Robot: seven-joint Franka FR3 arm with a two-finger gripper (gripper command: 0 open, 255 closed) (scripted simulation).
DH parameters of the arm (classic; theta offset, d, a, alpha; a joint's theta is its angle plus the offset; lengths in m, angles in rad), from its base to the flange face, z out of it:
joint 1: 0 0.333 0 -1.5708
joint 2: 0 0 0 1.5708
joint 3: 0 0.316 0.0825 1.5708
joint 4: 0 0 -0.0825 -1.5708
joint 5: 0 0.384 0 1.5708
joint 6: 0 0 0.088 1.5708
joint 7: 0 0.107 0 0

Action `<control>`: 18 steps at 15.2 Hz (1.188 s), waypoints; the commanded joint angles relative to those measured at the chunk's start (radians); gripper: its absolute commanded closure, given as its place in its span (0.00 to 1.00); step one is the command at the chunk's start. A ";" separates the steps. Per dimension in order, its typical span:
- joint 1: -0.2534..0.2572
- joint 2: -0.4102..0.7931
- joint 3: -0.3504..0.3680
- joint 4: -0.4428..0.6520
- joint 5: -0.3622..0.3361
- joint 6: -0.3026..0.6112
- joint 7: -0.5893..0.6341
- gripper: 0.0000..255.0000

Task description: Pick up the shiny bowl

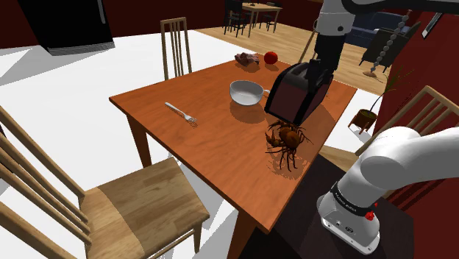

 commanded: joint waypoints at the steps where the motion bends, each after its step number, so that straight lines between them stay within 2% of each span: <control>1: 0.000 0.000 0.000 0.000 0.000 0.000 0.000 0.00; 9: 0.001 0.269 -0.041 0.057 -0.031 0.225 -0.074 0.00; 18: 0.003 0.603 -0.069 0.224 -0.038 0.406 -0.155 0.00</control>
